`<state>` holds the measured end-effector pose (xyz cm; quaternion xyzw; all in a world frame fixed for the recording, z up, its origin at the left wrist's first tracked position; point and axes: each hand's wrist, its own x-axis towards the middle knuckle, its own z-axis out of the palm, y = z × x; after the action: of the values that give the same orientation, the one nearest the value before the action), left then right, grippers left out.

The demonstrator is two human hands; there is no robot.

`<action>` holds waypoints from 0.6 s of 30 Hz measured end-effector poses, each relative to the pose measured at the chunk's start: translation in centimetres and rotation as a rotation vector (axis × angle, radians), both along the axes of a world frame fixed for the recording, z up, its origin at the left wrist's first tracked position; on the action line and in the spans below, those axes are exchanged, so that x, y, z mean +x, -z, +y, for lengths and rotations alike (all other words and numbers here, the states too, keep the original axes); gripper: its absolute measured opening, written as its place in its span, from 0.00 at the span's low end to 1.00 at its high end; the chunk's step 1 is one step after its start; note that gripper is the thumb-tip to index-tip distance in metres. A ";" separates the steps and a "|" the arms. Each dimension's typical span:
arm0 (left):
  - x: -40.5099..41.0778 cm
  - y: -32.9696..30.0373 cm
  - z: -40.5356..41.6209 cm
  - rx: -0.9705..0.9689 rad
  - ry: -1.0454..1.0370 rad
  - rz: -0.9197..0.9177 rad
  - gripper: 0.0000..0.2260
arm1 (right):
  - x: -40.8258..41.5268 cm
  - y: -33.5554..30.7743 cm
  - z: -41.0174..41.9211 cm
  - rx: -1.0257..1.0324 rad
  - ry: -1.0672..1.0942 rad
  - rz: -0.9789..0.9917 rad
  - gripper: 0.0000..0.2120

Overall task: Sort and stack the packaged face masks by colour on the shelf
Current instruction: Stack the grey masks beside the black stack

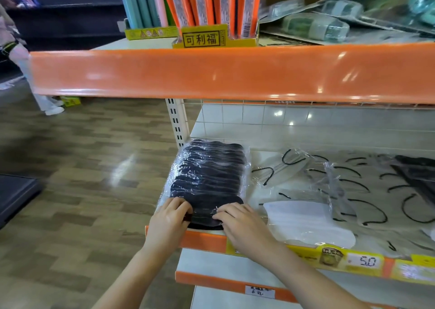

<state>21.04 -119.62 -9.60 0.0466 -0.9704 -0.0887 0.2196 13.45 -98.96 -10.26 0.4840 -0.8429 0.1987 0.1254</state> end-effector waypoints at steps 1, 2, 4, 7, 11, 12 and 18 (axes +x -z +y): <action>-0.1 -0.1 -0.1 0.018 -0.007 -0.032 0.18 | 0.0 0.0 0.0 -0.005 0.006 -0.008 0.13; -0.2 -0.2 -0.1 0.033 -0.008 -0.050 0.18 | 0.0 0.0 0.0 -0.009 0.012 -0.015 0.14; -0.4 -0.3 -0.2 0.058 -0.007 -0.069 0.17 | 0.0 0.0 0.0 -0.010 0.022 -0.024 0.15; -0.6 -0.4 0.0 0.047 -0.010 -0.089 0.17 | 0.1 0.1 -0.1 -0.020 0.045 -0.023 0.15; -1.2 -0.3 0.3 -0.012 -0.031 -0.084 0.19 | 0.1 0.3 -0.1 -0.010 0.081 -0.026 0.16; -1.4 -0.2 0.4 -0.008 -0.037 -0.074 0.19 | 0.1 0.3 -0.1 -0.007 0.086 -0.027 0.17; -1.5 0.6 0.8 0.041 -0.033 0.034 0.17 | 0.1 0.2 -0.1 0.059 0.100 -0.049 0.19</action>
<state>19.51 -118.80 -10.21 0.0655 -0.9636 -0.1058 0.2366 13.53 -99.05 -10.48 0.4398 -0.8743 0.1793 0.1002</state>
